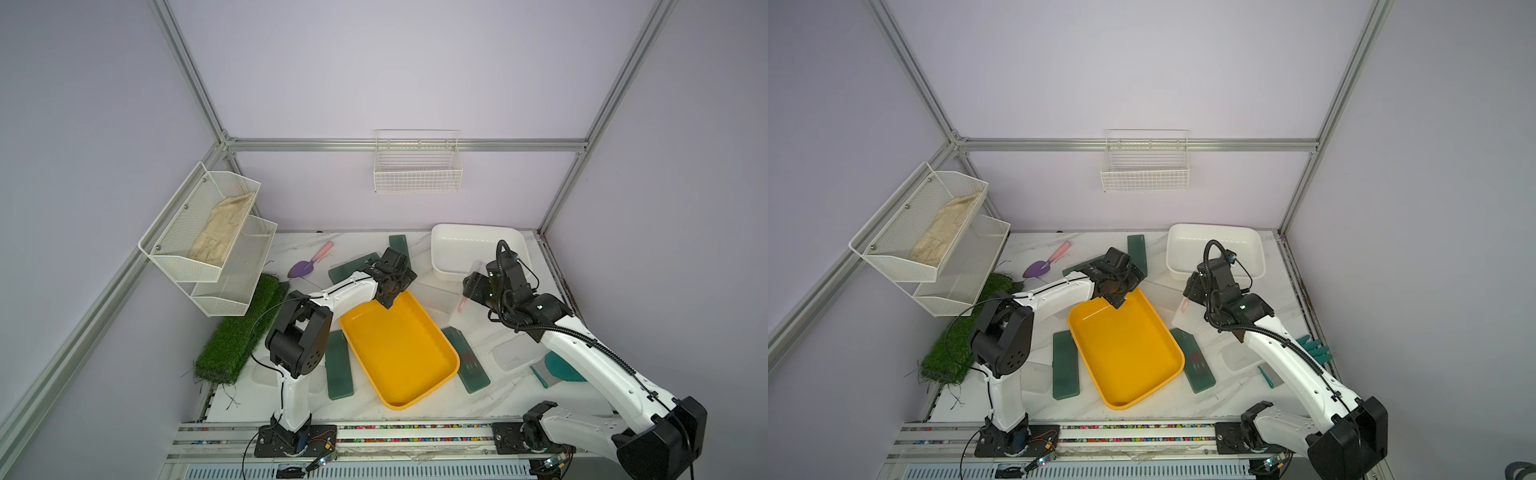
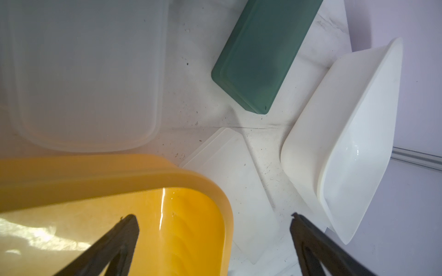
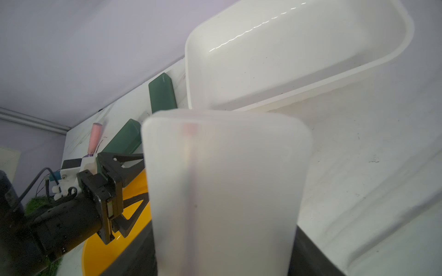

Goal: Place the pencil cases by color into the storage box
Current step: Adjust the storage box at the center of the board, then place the pencil case at the storage box.

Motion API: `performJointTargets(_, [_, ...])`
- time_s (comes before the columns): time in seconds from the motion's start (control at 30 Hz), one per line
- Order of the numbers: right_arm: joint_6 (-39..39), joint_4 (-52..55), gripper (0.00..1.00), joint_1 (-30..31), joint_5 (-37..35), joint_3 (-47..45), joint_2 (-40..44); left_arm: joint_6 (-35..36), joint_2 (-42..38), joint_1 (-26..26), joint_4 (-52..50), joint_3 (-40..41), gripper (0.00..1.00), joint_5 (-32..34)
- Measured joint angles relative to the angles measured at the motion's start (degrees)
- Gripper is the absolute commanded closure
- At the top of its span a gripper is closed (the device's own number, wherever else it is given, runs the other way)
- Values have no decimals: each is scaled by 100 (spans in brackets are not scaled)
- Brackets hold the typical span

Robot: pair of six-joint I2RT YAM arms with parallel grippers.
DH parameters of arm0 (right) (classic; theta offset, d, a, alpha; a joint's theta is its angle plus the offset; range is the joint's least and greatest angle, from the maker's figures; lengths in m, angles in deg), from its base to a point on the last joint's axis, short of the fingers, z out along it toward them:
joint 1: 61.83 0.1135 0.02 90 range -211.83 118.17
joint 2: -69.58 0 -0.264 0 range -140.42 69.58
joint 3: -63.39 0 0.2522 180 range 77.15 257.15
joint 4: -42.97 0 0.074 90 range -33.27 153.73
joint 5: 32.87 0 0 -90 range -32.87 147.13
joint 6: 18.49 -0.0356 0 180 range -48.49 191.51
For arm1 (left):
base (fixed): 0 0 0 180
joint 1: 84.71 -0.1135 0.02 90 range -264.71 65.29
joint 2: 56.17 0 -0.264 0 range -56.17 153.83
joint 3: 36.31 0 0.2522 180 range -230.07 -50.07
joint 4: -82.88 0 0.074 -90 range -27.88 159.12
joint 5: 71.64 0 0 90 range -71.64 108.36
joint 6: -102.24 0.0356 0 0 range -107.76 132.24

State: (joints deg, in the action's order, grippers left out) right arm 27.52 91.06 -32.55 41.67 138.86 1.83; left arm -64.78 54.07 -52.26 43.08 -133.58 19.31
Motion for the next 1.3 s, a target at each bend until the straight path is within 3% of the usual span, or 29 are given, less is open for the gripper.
performJointTargets(0.17, [-426,-22,48,772,-269,262,-391,730,-619,-278,-225,0,0,42])
performJointTargets(0.4, [-1274,-179,49,1766,-560,693,-1410,2131,-1810,-1325,-654,83,0,138])
performJointTargets(0.57, [-2011,-317,48,2203,-658,876,-2201,2905,-2433,-1799,-1150,184,0,278])
performJointTargets(1.0, [-3711,-402,48,2435,-514,1926,-4011,4218,-4299,-1829,-1471,713,0,662])
performJointTargets(1.3, [-4367,-251,48,2452,-286,2712,-5014,4946,-4861,-1829,-1161,1609,0,494])
